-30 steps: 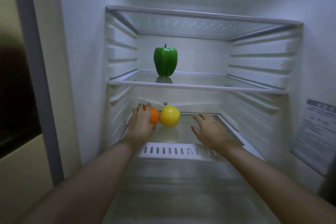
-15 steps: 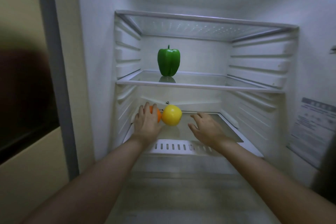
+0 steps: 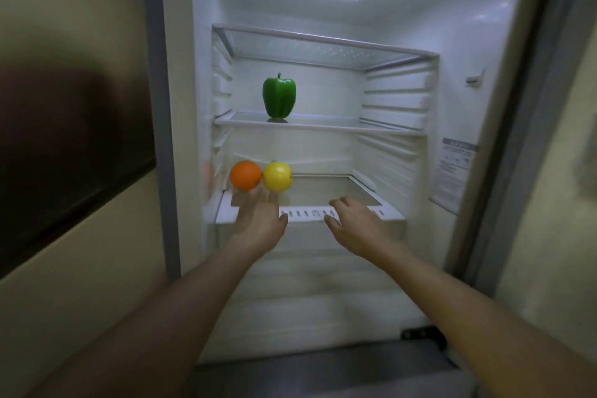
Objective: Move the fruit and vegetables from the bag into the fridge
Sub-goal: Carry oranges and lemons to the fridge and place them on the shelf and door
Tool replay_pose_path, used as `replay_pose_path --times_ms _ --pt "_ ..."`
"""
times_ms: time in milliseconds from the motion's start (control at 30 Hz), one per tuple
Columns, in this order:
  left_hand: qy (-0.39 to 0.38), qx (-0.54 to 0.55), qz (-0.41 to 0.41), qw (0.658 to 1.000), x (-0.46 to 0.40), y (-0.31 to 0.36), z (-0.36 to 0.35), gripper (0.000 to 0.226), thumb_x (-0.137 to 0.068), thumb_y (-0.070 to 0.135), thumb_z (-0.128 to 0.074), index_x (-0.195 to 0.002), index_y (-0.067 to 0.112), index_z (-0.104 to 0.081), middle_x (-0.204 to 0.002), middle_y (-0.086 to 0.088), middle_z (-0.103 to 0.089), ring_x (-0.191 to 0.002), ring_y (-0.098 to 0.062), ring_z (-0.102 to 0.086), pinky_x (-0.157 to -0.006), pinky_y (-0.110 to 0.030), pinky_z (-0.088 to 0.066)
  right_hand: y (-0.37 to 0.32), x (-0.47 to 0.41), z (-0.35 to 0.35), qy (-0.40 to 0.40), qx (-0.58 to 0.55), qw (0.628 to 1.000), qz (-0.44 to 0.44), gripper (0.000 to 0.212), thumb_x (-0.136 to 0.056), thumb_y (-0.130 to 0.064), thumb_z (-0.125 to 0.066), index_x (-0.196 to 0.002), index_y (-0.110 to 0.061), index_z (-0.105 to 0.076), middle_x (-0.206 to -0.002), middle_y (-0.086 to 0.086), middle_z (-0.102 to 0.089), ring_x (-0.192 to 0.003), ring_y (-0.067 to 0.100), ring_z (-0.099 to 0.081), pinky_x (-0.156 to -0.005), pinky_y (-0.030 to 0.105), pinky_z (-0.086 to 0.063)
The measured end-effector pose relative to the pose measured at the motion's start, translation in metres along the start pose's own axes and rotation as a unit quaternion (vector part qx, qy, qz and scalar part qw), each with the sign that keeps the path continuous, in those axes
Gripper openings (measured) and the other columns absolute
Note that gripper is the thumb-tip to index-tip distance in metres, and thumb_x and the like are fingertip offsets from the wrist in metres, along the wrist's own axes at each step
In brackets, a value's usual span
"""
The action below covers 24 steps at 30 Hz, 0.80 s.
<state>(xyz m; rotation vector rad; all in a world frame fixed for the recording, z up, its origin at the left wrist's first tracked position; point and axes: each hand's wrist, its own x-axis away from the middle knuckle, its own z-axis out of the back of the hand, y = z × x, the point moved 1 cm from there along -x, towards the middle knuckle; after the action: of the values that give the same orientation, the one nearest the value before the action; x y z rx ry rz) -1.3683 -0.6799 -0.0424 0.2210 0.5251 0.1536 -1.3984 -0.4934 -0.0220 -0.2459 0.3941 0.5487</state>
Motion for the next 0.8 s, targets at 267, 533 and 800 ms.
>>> replay_pose_path --times_ms 267,533,800 --pt "0.01 0.033 -0.048 0.998 0.069 0.036 0.008 0.051 -0.089 0.031 -0.053 -0.133 0.009 -0.043 -0.138 -0.013 -0.043 -0.128 -0.03 -0.034 -0.105 -0.043 -0.033 0.002 0.084 0.033 -0.002 0.011 0.999 -0.051 0.042 -0.099 -0.034 -0.037 -0.133 -0.01 -0.043 -0.132 0.009 -0.045 -0.122 0.025 -0.04 -0.098 0.035 -0.037" --pt "0.013 0.033 -0.144 0.989 0.129 0.089 0.032 0.043 -0.094 0.034 -0.046 -0.132 0.014 -0.044 -0.137 -0.007 -0.045 -0.126 -0.024 -0.039 -0.104 -0.037 -0.034 0.02 0.174 0.084 0.046 0.062 0.992 -0.095 0.04 -0.096 -0.033 -0.04 -0.126 -0.008 -0.05 -0.127 0.011 -0.051 -0.124 0.026 -0.041 -0.101 0.035 -0.036" --pt "-0.031 0.088 -0.225 0.97 0.22 0.177 0.057 0.045 -0.092 0.031 -0.049 -0.13 0.006 -0.046 -0.134 -0.015 -0.047 -0.124 -0.032 -0.041 -0.101 -0.04 -0.035 0.024 0.329 0.147 0.063 0.139 0.973 -0.172 0.044 -0.099 -0.032 -0.037 -0.137 -0.01 -0.041 -0.141 0.012 -0.041 -0.135 0.026 -0.028 -0.11 0.034 -0.025"
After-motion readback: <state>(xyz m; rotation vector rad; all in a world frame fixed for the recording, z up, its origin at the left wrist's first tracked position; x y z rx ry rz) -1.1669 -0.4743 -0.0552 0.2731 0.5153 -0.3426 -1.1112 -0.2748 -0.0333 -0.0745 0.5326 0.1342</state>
